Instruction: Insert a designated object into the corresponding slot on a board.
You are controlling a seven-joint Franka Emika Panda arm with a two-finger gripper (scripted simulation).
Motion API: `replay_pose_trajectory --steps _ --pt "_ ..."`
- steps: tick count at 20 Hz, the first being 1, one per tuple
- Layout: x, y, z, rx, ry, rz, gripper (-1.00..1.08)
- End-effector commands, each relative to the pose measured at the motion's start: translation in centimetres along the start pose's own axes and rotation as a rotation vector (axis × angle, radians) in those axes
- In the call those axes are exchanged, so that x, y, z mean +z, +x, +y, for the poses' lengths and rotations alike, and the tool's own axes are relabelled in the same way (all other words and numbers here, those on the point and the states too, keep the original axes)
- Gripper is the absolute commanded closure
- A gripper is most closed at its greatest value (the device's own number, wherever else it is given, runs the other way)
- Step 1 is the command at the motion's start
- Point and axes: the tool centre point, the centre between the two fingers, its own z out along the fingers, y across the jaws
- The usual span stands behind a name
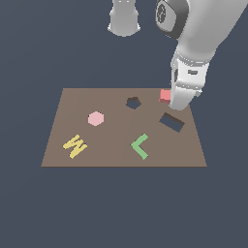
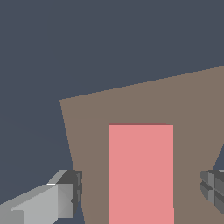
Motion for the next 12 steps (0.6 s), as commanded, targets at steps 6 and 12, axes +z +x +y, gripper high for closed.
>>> replay_pose_trajectory --steps 6,12 --pt "0.8 0.0 0.0 -0.001 0.000 0.000 -0.92" --pt "2.0 -0.1 0.0 -0.001 -0.001 0.000 -0.92"
